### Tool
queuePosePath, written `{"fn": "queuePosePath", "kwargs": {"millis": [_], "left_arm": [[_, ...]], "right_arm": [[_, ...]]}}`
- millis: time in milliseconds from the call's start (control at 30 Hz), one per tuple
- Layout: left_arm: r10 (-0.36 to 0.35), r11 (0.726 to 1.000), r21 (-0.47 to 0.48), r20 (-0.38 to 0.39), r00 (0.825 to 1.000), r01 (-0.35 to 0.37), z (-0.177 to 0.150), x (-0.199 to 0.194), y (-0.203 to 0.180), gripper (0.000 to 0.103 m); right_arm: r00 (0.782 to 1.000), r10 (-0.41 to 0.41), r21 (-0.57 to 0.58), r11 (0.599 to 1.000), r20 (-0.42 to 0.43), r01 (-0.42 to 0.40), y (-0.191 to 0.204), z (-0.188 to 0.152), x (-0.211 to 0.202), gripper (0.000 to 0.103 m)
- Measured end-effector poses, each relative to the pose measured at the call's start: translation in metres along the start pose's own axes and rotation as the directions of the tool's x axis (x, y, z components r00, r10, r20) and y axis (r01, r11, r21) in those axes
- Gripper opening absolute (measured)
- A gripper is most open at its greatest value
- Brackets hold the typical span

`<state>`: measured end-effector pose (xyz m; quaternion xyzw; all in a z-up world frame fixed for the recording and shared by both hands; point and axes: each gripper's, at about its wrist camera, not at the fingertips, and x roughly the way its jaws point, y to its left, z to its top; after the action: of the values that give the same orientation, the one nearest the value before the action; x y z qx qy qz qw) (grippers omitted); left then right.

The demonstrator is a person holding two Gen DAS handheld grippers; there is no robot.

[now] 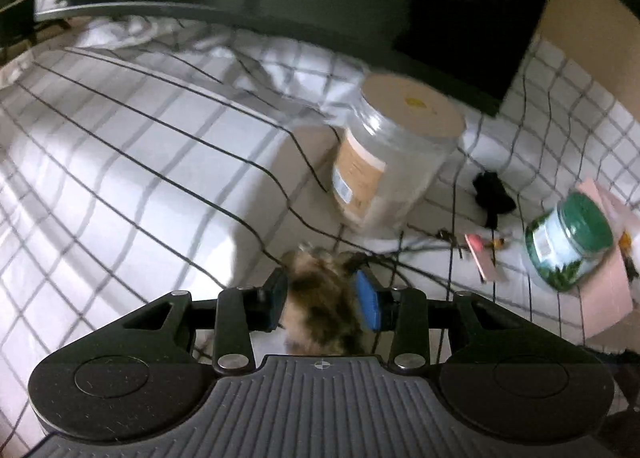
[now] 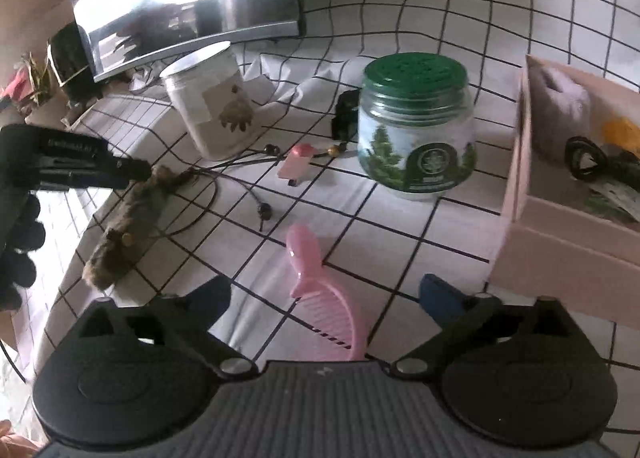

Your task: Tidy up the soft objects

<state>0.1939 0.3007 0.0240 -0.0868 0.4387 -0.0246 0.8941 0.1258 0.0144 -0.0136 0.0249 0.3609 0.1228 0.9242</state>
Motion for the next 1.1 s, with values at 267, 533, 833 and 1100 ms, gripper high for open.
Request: {"fn": "queuePosePath", "kwargs": {"millis": [267, 533, 833, 1100], "left_arm": [[-0.125, 0.967, 0.211, -0.086, 0.988, 0.14, -0.014, 0.018, -0.037, 0.044], [-0.2, 0.944, 0.248, -0.092, 0.975, 0.217, -0.022, 0.016, -0.037, 0.043], [-0.081, 0.968, 0.231, -0.073, 0.994, 0.096, -0.02, 0.009, -0.021, 0.042], [-0.072, 0.98, 0.178, -0.085, 0.994, 0.086, -0.018, 0.01, -0.022, 0.043]], "right_arm": [[0.999, -0.022, -0.036, 0.999, -0.03, 0.021, 0.006, 0.0, 0.0, 0.103], [0.996, -0.088, -0.117, 0.989, -0.004, 0.087, 0.02, -0.005, 0.005, 0.103], [0.994, -0.108, -0.158, 0.981, 0.011, 0.109, 0.031, -0.005, 0.011, 0.103], [0.994, -0.106, -0.158, 0.982, 0.015, 0.107, 0.031, -0.007, 0.009, 0.103]]}}
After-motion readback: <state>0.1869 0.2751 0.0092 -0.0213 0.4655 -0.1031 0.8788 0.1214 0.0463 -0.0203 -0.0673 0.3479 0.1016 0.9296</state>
